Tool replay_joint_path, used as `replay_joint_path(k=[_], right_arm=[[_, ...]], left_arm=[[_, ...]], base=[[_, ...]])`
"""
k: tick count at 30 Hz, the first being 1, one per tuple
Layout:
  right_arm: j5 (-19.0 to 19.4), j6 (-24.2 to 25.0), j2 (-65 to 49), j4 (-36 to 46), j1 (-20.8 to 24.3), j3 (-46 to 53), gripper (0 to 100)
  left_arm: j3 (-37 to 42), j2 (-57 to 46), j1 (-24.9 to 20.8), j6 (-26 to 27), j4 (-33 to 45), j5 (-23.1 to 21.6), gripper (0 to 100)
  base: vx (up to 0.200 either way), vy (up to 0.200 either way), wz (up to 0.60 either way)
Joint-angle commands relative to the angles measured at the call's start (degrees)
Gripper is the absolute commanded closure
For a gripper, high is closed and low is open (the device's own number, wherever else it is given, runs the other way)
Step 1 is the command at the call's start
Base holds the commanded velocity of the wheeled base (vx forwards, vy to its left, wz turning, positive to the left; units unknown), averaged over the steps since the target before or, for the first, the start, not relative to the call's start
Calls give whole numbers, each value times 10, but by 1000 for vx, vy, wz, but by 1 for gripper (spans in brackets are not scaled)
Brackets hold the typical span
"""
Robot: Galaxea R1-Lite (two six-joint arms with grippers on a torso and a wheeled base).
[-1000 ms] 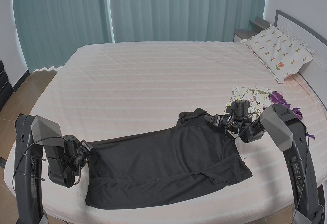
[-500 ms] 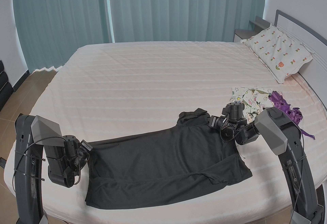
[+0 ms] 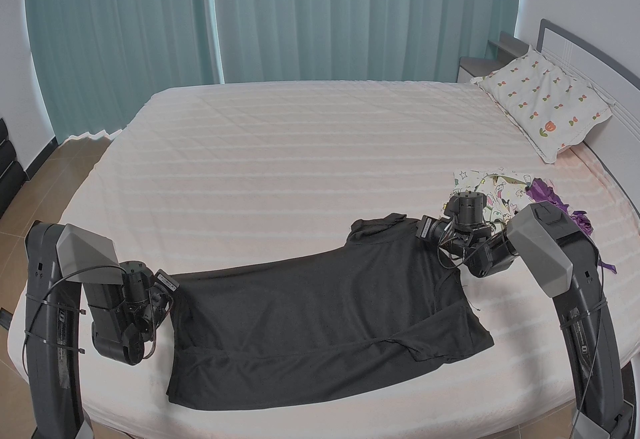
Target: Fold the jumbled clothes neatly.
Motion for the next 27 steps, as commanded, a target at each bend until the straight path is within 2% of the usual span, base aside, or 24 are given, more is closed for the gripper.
replay_joint_path(k=[1, 7, 16, 19, 27], right_arm=[[-1, 2, -14, -10, -2, 6, 100], [-46, 5, -5, -18, -1, 0, 100], [-52, 8, -12, -39, 2, 7, 100], [-45, 12, -51, -53, 1, 79, 100], [-25, 22, -98, -91, -14, 169, 100]], left_arm=[[0, -14, 3, 0, -10, 0, 100], [2, -34, 12, 0, -10, 0, 100], [14, -38, 15, 2, -10, -2, 100], [43, -47, 11, 10, -10, -8, 100], [65, -65, 11, 20, -10, -8, 100]], base=[[0, 0, 0], [0, 0, 0], [0, 0, 0], [0, 0, 0], [0, 0, 0]])
